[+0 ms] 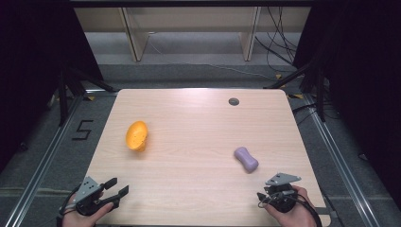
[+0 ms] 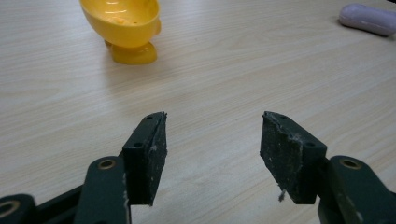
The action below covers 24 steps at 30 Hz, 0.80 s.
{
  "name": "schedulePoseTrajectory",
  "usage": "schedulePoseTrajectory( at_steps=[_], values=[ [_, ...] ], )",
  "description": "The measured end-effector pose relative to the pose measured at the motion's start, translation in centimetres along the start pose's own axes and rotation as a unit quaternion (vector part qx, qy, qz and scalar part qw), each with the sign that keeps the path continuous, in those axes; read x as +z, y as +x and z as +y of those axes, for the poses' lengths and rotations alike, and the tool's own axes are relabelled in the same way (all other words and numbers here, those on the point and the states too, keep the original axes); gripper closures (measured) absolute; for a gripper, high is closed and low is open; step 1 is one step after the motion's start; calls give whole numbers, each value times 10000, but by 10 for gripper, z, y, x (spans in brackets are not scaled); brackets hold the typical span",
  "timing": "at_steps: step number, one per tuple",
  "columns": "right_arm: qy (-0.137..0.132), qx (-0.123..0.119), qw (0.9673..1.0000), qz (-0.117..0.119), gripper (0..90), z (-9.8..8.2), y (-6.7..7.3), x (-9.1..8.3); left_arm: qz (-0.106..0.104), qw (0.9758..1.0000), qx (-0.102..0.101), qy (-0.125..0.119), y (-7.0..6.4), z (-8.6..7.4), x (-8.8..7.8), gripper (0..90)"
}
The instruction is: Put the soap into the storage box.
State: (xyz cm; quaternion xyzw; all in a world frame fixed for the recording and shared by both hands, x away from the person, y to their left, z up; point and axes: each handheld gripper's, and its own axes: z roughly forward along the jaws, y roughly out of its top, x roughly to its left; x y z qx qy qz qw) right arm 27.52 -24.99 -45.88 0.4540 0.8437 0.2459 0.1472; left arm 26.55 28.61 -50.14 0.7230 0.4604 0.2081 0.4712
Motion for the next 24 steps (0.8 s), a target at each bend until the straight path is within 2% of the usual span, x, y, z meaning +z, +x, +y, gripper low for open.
schedulePoseTrajectory(
  at_steps=[1, 2, 3, 4, 5, 6, 7, 8, 12, 13, 14, 15, 16, 17, 18, 20, 21, 22, 23, 24],
  values=[
    [22, -80, 10000, -15, 659, 0, -1, 2, -33, 10000, 10, 19, -1, 0, 1, 404],
    [71, -12, 10000, 35, 660, 0, -2, 5, -20, 10000, -20, 3, -2, 0, 2, 404],
    [100, 57, 9999, 87, 653, 0, -2, 5, -29, 10000, 59, 42, -2, 1, 3, 405],
    [47, 16, 9999, 104, 645, 0, -5, 5, -11, 9999, 139, 33, -2, 2, 4, 406],
    [17, 63, 9999, 138, 634, 1, -6, 6, 8, 9999, 138, 49, -2, 2, 4, 406],
    [22, 166, 9997, 155, 623, 2, -7, 5, -39, 9999, 118, 32, -1, 3, 5, 407],
    [22, 166, 9997, 155, 623, 2, -7, 5, -39, 9999, 118, 32, -1, 3, 5, 409],
    [151, 395, 9989, 183, 610, 5, -9, 5, -45, 9999, 148, 1, 0, 3, 6, 412],
    [250, 364, 9989, 133, 581, 17, -16, 6, -56, 9999, 156, 26, -1, 3, 5, 412],
    [379, 415, 9983, 147, 551, 24, -18, 7, -39, 9999, 129, -20, -2, 3, 6, 412],
    [673, 391, 9969, 144, 523, 41, -23, 9, -84, 9998, 166, 17, -2, 3, 6, 413],
    [754, 350, 9965, 116, 507, 51, -27, 11, -71, 9999, 155, -5, -3, 3, 6, 412],
    [883, 403, 9952, 126, 470, 61, -31, 13, -71, 9999, 155, -5, -3, 3, 6, 412],
    [1109, 478, 9926, 132, 443, 70, -34, 16, -92, 9998, 146, -26, -4, 3, 7, 412],
    [1109, 478, 9926, 132, 443, 70, -34, 16, -88, 9999, 143, -5, -4, 3, 7, 412],
    [1451, 433, 9885, -15, 424, 87, -39, 23, -90, 9998, 179, 33, -3, 3, 7, 411],
    [1630, 340, 9860, 2, 412, 96, -42, 26, -88, 9998, 171, -5, -3, 3, 7, 411],
    [1684, 365, 9850, 34, 385, 105, -44, 32, -114, 9998, 165, 7, -3, 3, 7, 411],
    [1637, 343, 9859, 73, 380, 110, -45, 36, -45, 9999, 160, -5, -4, 3, 7, 410],
    [1711, 438, 9842, 120, 375, 116, -44, 40, -93, 9998, 154, -18, -3, 2, 7, 410]
  ],
)
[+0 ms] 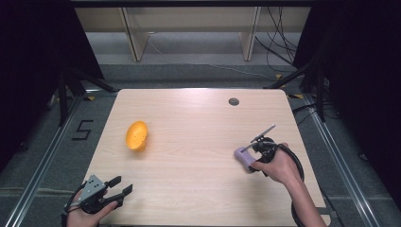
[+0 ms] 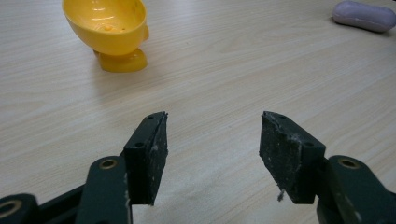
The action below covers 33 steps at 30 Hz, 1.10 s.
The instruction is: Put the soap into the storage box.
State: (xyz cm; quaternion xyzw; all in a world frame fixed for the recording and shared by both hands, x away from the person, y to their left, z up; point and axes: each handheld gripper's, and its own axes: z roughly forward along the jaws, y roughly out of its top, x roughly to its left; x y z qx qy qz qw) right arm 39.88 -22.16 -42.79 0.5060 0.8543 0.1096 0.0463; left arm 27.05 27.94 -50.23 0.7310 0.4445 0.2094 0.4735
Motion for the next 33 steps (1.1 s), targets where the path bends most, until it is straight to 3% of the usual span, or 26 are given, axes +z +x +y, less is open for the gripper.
schedulePoseTrajectory(
  at_steps=[6, 17, 19, 20, 22, 25, 27, 28, 29, 33],
  values=[
    [73, -189, 9998, -53, 347, 28, 1, 23, 35, 10000, 33, -23, -1, -1, -1, 406],
    [416, -410, 9983, -74, 355, 47, -2, 51, 15, 9999, 100, -28, -1, -1, -1, 404],
    [545, -370, 9978, -92, 380, 49, -2, 53, 12, 9999, 97, -27, -1, -1, -1, 403],
    [523, -567, 9970, -90, 392, 49, -5, 55, 11, 9999, 115, -20, -1, -1, -1, 403],
    [644, -561, 9963, -78, 429, 50, -4, 56, 14, 9999, 123, -12, -1, -1, -1, 402],
    [698, -640, 9955, -39, 431, 50, -3, 56, 11, 9999, 135, -3, -1, -1, -1, 402],
    [761, -826, 9937, -12, 432, 51, -3, 56, 35, 9999, 159, 1, -1, -1, -1, 403],
    [844, -689, 9940, -3, 433, 51, 0, 55, 26, 9999, 152, -9, -2, -1, 0, 402],
    [912, -801, 9926, 81, 435, 52, -1, 55, 38, 9998, 183, 19, -2, -1, -1, 402],
    [783, -1064, 9912, 62, 451, 51, -4, 55, 3, 10000, 91, -12, -3, -2, 0, 402]
  ],
)
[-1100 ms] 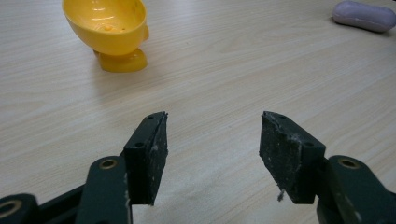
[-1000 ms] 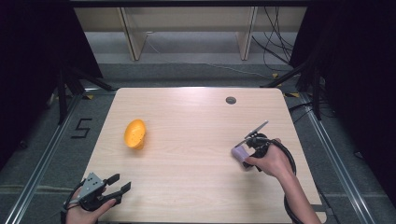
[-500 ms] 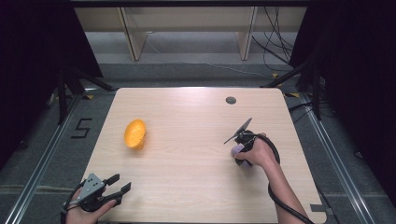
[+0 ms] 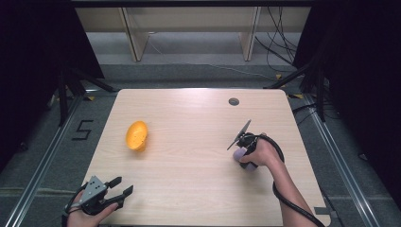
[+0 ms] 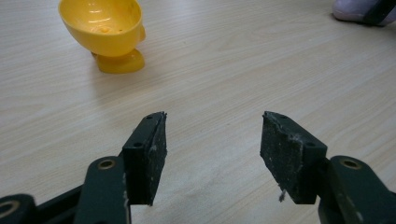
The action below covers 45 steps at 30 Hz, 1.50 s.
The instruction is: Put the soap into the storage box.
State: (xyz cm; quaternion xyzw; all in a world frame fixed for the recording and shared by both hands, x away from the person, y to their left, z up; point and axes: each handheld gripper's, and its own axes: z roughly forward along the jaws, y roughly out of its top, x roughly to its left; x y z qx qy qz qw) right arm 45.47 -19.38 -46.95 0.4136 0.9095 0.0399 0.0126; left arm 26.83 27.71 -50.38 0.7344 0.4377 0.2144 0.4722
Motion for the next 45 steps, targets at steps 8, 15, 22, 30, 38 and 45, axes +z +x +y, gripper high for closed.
schedulePoseTrajectory(
  at_steps=[8, 15, 22, 30, 38, 45],
  values=[
    [97, -112, 9999, 32, 467, 0, -1, -1, -3, 10000, 83, 37, 1, 0, 0, 402],
    [-199, -1204, 9925, 63, 480, -2, -3, -2, -86, 9999, 124, 5, -2, 2, 1, 402],
    [-242, -1780, 9837, 32, 483, -11, 4, -4, -193, 9992, 349, 71, -9, 5, 5, 400],
    [-250, -1929, 9809, 93, 485, -13, 3, -6, -233, 9989, 400, 81, -10, 6, 6, 400],
    [-394, -2194, 9748, 56, 486, -13, 12, -16, -314, 9990, 326, 50, -13, 7, 6, 400],
    [-657, -3156, 9446, 613, 487, -17, 56, -32, -1290, 9877, 863, -194, -41, 30, 17, 369]
  ],
)
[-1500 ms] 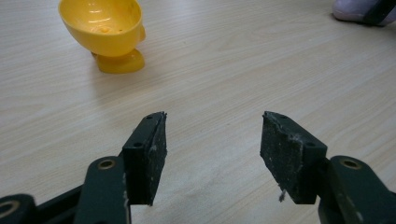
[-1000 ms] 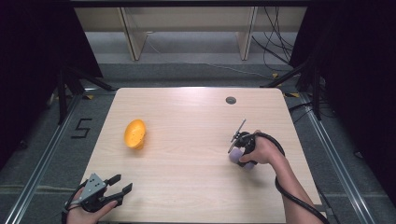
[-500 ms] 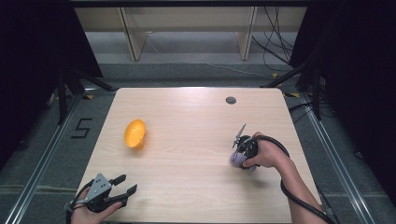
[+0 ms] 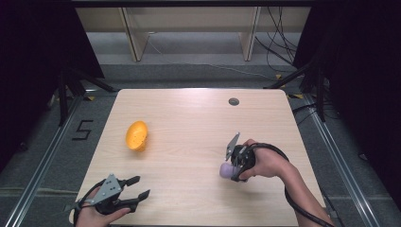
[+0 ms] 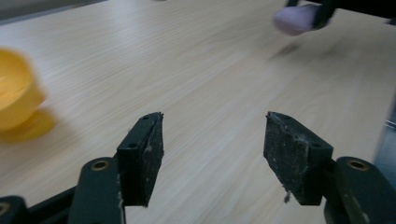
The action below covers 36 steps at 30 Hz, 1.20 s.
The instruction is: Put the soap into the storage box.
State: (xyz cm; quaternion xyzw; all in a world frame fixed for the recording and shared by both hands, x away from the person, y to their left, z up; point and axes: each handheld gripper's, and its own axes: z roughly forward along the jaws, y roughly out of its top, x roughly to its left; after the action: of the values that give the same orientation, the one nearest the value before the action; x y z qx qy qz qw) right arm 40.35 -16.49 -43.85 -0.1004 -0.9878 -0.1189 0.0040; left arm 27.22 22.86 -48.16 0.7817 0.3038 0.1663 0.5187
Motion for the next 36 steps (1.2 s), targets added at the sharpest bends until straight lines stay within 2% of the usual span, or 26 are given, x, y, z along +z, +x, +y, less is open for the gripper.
schedulePoseTrajectory(
  at_steps=[1, 2, 3, 4, 5, 6, 7, 8, 9, 10, 11, 12, 13, 14, 15, 17, 20, 22, 24, 25, 26, 27, 28, 29, 32, 36],
  values=[
    [-45, -136, 9998, 98, 487, 4, 7, -2, -219, 9994, 250, 64, -3, 6, 3, 360],
    [-123, -447, 9987, 218, 487, 15, 21, -5, -369, 9987, 333, 68, -8, 11, 9, 331],
    [-132, -471, 9985, 240, 487, 19, 29, -7, -580, 9977, 331, 66, -13, 16, 16, 318],
    [-132, -471, 9985, 240, 487, 19, 29, -7, -784, 9958, 470, 15, -17, 21, 23, 318],
    [-111, -510, 9983, 272, 488, 24, 37, -9, -1087, 9929, 489, 5, -24, 27, 33, 303],
    [-170, -851, 9957, 322, 488, 36, 48, -12, -1325, 9898, 516, 17, -32, 32, 43, 283],
    [-170, -851, 9957, 322, 488, 36, 48, -12, -1325, 9898, 516, 17, -32, 32, 43, 276],
    [-177, -923, 9950, 339, 488, 40, 52, -13, -1498, 9859, 743, 36, -35, 37, 50, 276],
    [-148, -1194, 9921, 358, 488, 50, 60, -15, -1562, 9855, 657, 31, -42, 39, 56, 273],
    [-97, -1140, 9928, 351, 488, 54, 66, -17, -1705, 9821, 798, 108, -48, 43, 67, 273],
    [-97, -1140, 9928, 351, 488, 54, 66, -17, -1705, 9821, 798, 108, -48, 43, 67, 273],
    [-147, -1272, 9911, 368, 488, 58, 68, -18, -1748, 9797, 971, 119, -51, 45, 73, 273],
    [-120, -1315, 9906, 355, 488, 66, 75, -21, -1786, 9794, 936, 122, -54, 46, 79, 274],
    [-92, -1296, 9909, 352, 488, 68, 76, -21, -1806, 9793, 903, 127, -54, 46, 80, 274],
    [-162, -1440, 9888, 355, 488, 70, 75, -21, -1830, 9791, 888, 89, -54, 46, 80, 275],
    [-117, -1470, 9886, 312, 488, 73, 78, -22, -1937, 9773, 855, -29, -53, 48, 81, 280],
    [-118, -1524, 9878, 308, 488, 77, 81, -22, -1948, 9775, 805, -20, -54, 49, 81, 296],
    [-72, -1506, 9881, 299, 488, 79, 82, -22, -1946, 9774, 825, -32, -53, 50, 81, 311],
    [-118, -1581, 9869, 287, 488, 81, 82, -21, -1940, 9769, 893, -26, -53, 51, 82, 334],
    [-30, -1441, 9890, 327, 488, 81, 85, -22, -1984, 9755, 949, -50, -53, 51, 83, 340],
    [-30, -1441, 9890, 327, 488, 81, 85, -22, -1984, 9755, 949, -50, -53, 51, 83, 345],
    [-56, -1462, 9886, 341, 488, 82, 85, -21, -2018, 9755, 879, -22, -54, 50, 83, 345],
    [-84, -1668, 9855, 311, 488, 84, 84, -21, -1982, 9753, 976, -18, -55, 50, 84, 351],
    [-96, -1634, 9860, 318, 488, 85, 86, -21, -2045, 9734, 1033, 11, -55, 50, 85, 355],
    [-75, -1576, 9869, 335, 488, 87, 89, -22, -2024, 9745, 964, 47, -57, 50, 85, 362],
    [-113, -1779, 9834, 329, 488, 90, 88, -22, -2026, 9742, 990, -17, -57, 51, 84, 385]
  ],
)
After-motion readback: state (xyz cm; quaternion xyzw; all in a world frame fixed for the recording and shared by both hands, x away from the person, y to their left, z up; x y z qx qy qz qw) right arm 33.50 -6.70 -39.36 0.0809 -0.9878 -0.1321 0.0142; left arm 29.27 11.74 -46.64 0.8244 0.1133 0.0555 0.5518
